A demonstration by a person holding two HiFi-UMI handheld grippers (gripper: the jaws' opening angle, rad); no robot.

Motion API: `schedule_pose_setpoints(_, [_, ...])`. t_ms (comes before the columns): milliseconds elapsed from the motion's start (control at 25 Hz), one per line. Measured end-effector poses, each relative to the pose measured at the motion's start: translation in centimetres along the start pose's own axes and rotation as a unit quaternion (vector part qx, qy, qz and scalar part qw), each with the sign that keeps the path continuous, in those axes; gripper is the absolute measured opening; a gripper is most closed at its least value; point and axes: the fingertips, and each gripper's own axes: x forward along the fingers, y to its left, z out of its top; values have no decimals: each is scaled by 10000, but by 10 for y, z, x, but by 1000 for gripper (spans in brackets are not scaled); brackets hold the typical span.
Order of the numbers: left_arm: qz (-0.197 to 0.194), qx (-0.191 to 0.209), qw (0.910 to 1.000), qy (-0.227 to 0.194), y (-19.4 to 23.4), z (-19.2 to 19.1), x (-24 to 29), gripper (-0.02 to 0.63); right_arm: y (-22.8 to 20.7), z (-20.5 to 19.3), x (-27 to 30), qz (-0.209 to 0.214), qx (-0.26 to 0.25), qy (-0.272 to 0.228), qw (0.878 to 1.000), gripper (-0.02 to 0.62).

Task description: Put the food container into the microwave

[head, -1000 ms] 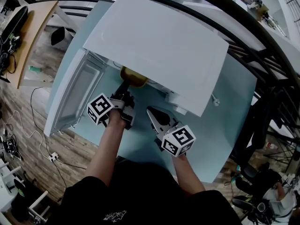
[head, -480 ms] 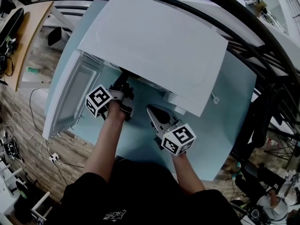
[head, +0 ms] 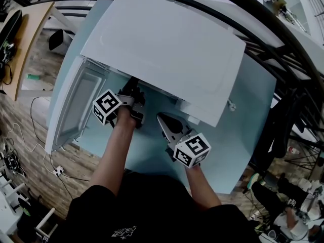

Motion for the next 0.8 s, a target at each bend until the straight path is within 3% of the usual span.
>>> schedule_pose_setpoints(800, [37,-106,9999,22,5,-3,6,28,-7,-3,-2,-104,-2,33,9999,8])
